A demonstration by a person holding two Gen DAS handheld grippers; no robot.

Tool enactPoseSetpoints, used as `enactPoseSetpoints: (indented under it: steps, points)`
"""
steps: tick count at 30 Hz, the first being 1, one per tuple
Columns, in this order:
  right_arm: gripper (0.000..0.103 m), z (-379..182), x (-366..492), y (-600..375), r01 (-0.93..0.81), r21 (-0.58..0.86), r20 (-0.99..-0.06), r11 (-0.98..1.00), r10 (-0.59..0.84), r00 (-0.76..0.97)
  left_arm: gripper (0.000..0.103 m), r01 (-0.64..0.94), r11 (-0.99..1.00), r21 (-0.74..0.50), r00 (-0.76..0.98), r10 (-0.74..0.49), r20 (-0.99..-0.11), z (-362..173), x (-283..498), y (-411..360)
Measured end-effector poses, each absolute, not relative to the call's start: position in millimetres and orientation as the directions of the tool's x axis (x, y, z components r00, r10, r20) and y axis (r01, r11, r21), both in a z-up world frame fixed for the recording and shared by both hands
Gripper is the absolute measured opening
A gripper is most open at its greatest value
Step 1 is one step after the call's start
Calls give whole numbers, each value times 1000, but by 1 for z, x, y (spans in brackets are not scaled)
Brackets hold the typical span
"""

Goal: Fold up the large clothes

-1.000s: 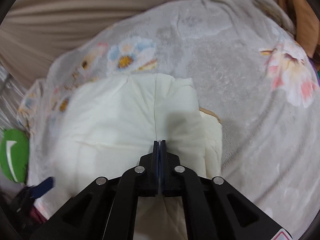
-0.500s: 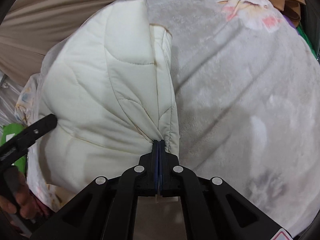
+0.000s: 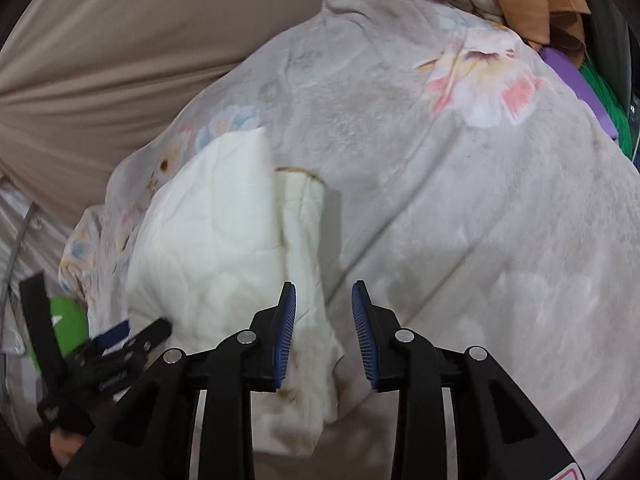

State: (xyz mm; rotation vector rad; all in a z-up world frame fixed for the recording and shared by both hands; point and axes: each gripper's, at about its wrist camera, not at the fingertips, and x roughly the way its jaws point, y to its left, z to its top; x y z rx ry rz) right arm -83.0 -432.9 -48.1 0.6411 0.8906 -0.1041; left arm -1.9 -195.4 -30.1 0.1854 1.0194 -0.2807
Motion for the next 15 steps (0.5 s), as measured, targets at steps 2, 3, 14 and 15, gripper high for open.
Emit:
enactPoseSetpoints:
  steps: [2, 3, 14, 15]
  points:
    - [34, -58, -77, -441, 351, 514, -747, 783, 207, 631, 94, 315, 949, 19, 489, -145, -860, -30, -2, -194]
    - [38, -65, -71, -442, 355, 532, -747, 769, 229, 624, 94, 314, 949, 17, 487, -146, -861, -29, -2, -193]
    - [52, -104, -48, -409, 358, 638, -735, 681, 401, 546, 93, 157, 939, -307, 400, -344, -849, -19, 6, -124]
    - [54, -106, -49, -408, 361, 645, -732, 674, 411, 543, 93, 122, 930, -348, 393, -367, -843, -21, 10, -113]
